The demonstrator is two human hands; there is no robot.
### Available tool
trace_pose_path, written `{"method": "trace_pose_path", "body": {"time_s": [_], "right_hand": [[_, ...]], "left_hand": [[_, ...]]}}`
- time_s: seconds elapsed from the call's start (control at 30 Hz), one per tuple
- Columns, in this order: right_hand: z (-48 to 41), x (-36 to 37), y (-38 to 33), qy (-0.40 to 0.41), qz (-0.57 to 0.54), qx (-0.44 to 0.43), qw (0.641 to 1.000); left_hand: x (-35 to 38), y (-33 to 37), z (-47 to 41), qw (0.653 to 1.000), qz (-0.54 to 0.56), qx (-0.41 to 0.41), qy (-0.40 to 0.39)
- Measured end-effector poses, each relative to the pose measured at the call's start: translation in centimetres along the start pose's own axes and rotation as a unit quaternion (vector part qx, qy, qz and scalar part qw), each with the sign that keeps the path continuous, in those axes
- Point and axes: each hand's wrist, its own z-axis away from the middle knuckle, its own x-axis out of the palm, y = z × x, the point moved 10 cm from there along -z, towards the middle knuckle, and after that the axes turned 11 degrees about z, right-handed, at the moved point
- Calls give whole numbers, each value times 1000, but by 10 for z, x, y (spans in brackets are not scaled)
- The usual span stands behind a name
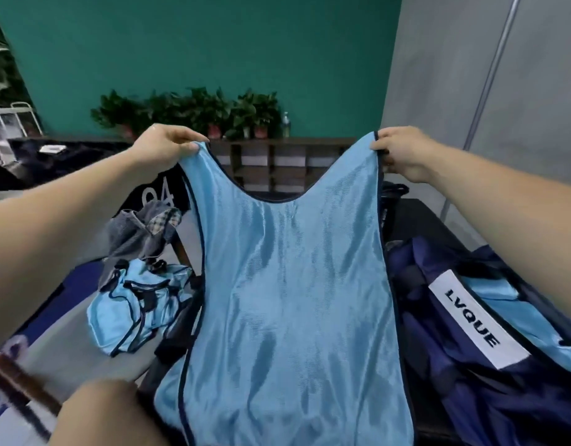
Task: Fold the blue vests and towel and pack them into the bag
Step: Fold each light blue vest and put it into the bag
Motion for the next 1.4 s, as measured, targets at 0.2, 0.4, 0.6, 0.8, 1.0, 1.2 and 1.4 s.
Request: {"method": "trace_pose_path", "body": {"time_s": [0.2,0.4,0.6,0.8,1.0,1.2,1.4], "right_hand": [[-42,41,53,-59,37,59,996],[-76,67,96,-55,80,125,987],[-115,82,133,-28,111,146,983],[-144,83,157,3,144,138,980],[-161,87,182,-23,173,149,973],[-135,105,199,-133,251,209,936],[-113,114,169,-205,292,192,914]], "left_hand": [[44,-62,-26,995,-101,-9,-1],[89,-121,-55,984,-172,-19,-41],[125,-167,-80,984,-170,-27,-47],[154,-196,-105,984,-174,-27,-34],[160,-224,-118,982,-176,-62,-10],[167,-239,-95,973,-211,-88,-35],[159,-232,-52,974,-201,-87,-59]]}}
